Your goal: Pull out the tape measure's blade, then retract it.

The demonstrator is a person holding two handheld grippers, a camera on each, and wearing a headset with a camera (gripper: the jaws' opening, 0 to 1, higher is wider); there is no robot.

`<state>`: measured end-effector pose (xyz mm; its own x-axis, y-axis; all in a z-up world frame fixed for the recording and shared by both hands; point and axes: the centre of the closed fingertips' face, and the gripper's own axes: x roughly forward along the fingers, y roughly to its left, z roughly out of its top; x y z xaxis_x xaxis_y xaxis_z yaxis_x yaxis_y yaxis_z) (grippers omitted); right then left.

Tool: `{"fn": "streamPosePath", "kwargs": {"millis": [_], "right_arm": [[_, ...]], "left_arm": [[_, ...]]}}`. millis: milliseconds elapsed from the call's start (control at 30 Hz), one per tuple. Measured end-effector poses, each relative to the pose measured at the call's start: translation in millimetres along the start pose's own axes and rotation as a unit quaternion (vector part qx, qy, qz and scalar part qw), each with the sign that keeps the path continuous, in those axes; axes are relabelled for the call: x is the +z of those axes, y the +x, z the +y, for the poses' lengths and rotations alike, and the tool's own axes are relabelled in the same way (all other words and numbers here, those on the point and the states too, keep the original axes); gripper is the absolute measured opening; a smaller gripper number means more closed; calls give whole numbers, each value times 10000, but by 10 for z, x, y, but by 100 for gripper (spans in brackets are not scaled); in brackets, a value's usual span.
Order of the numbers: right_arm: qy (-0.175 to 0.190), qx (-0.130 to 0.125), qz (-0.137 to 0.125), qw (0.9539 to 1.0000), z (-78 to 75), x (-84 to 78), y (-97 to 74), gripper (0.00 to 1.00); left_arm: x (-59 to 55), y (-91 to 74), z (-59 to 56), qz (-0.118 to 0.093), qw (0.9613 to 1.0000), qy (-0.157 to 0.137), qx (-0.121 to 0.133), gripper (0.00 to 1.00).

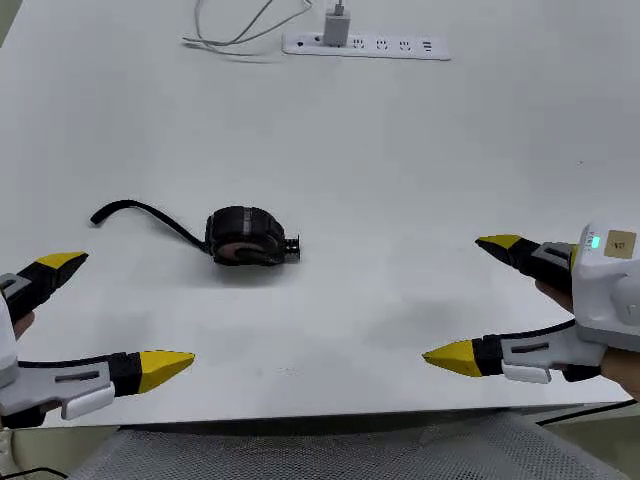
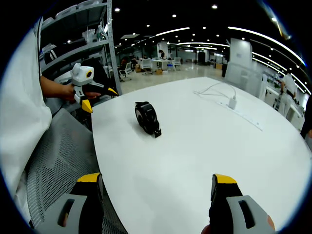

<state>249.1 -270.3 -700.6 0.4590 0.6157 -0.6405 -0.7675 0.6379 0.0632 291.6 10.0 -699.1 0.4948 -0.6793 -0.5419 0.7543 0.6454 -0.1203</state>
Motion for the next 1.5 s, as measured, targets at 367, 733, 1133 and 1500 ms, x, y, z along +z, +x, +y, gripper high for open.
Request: {"fn": "streamPosePath", "kwargs": {"millis": [367,733,1133,1500], "right_arm": [[-19,1,-28,10000,-3,29,7,92],[-46,57,-26,10000,-13,13,19,90],[-173,178,26,9997,-75,63,133,86],[-412,340,148,9985,-141,142,311,87]], "left_arm": [[-16,-6,8,33,10000,7,-3,99],[16,45,9,27,9999,-53,-92,99],[81,203,63,137,9995,135,-263,99],[191,439,115,310,9966,545,-529,96]]}}
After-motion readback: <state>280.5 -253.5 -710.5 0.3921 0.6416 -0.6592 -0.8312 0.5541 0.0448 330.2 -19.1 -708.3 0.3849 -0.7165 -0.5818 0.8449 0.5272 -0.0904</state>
